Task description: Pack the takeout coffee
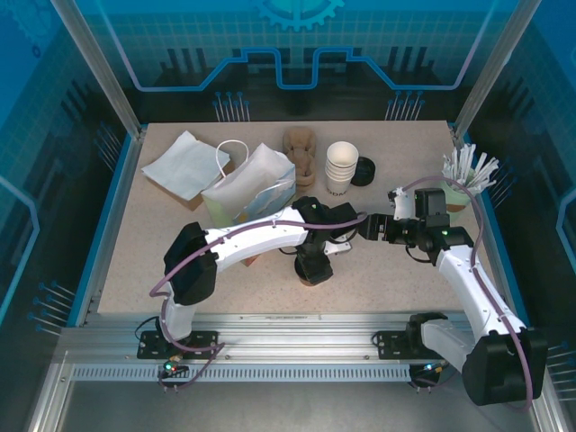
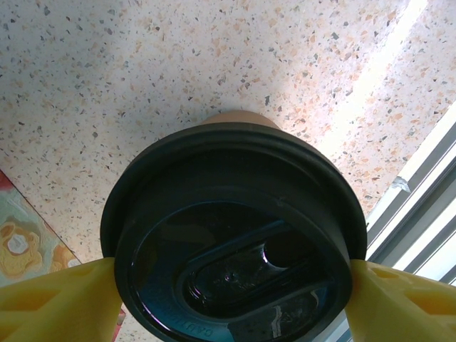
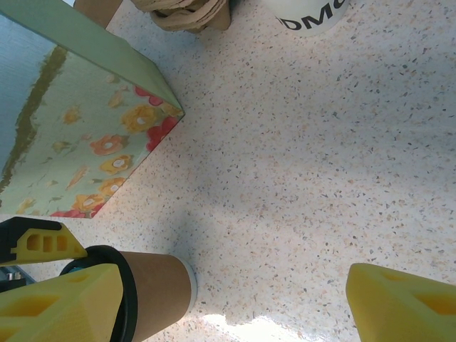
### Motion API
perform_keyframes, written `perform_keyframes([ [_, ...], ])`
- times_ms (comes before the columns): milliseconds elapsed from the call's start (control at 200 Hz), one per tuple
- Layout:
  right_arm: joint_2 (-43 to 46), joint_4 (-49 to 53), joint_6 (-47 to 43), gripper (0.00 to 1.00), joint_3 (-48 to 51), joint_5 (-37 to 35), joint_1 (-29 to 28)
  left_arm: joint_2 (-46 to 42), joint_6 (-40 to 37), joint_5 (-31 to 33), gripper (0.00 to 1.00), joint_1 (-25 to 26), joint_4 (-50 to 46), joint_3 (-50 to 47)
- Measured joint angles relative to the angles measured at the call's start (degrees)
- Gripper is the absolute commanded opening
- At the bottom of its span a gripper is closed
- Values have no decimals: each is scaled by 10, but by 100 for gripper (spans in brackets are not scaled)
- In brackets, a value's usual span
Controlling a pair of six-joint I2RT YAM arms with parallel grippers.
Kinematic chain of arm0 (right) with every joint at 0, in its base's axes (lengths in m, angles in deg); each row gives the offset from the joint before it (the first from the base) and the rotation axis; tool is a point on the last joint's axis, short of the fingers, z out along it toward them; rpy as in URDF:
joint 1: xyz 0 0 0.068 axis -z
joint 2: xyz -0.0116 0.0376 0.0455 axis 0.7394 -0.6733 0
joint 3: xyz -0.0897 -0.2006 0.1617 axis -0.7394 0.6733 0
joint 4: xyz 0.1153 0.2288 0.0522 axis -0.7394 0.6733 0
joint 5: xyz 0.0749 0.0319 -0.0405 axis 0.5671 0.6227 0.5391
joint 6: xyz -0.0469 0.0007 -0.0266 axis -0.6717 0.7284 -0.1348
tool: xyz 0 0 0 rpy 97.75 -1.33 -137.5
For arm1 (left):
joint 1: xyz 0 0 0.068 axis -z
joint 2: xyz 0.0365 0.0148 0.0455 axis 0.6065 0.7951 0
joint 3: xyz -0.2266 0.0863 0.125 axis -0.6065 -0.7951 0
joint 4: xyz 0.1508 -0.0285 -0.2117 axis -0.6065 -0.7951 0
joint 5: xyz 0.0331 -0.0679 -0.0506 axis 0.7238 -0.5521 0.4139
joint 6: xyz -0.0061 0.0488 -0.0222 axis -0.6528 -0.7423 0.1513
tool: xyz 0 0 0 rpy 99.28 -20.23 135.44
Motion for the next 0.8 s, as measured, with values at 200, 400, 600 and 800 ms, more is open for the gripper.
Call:
perform_keyframes([
  [200, -1, 0, -2, 83, 0, 0, 0, 3, -2, 2, 79, 0, -2, 0],
  [400, -1, 0, -2, 83, 3, 2, 0, 4, -4, 4, 69, 1, -2, 0],
  [600, -1, 0, -2, 83, 3, 3, 0, 2, -4, 5, 63, 1, -4, 1],
  [800, 1, 3, -2, 82, 2, 3, 0, -24, -14, 8, 57, 1, -24, 1],
])
